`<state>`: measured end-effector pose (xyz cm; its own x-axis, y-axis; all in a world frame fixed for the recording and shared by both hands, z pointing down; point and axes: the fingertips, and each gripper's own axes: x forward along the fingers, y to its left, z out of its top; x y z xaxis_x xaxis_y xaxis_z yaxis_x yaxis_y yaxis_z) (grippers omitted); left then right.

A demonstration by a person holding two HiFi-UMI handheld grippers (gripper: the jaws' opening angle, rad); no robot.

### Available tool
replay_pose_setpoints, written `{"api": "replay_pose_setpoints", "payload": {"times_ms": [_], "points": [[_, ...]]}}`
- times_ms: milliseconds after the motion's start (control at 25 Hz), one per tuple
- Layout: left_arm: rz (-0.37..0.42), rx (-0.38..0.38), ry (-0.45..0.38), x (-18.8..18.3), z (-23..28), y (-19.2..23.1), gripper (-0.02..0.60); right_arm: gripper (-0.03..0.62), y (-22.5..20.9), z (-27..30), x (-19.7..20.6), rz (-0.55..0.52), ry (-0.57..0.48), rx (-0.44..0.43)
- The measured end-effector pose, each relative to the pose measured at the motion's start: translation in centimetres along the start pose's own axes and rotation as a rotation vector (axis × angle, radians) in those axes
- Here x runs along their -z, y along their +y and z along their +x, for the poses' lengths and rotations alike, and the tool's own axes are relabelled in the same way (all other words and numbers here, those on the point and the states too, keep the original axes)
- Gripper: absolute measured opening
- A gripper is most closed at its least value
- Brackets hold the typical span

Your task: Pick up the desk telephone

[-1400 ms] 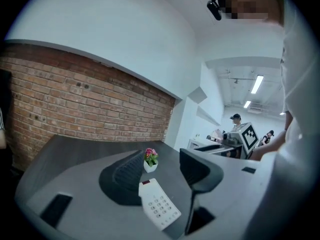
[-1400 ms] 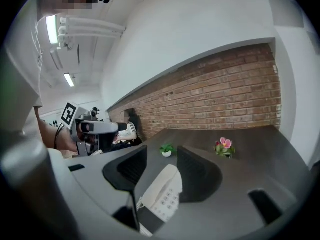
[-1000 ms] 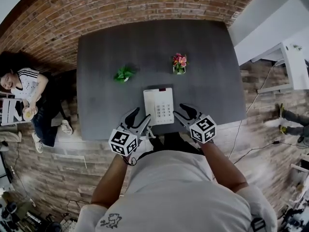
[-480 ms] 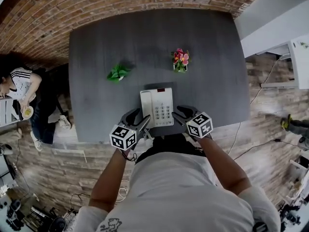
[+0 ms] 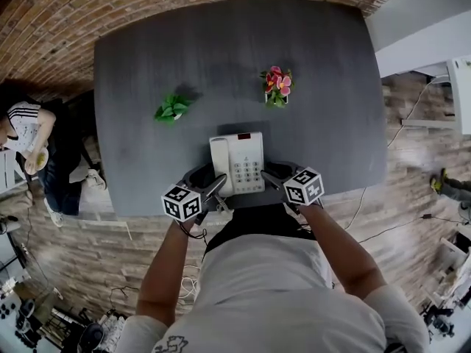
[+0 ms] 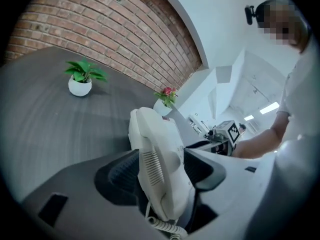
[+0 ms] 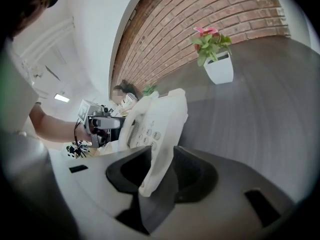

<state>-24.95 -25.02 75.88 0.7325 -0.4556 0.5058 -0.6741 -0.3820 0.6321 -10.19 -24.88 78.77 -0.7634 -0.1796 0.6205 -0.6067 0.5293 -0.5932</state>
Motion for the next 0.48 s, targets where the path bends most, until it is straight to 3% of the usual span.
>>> {"api": "replay_pose_setpoints", "payload": {"times_ms": [480], "points": [[-0.145,0.195,-0.049,0.8,1.4,0.6,0.331,0.094,0.2,1.2,0.3,0.087,-0.015,-0.14]]}}
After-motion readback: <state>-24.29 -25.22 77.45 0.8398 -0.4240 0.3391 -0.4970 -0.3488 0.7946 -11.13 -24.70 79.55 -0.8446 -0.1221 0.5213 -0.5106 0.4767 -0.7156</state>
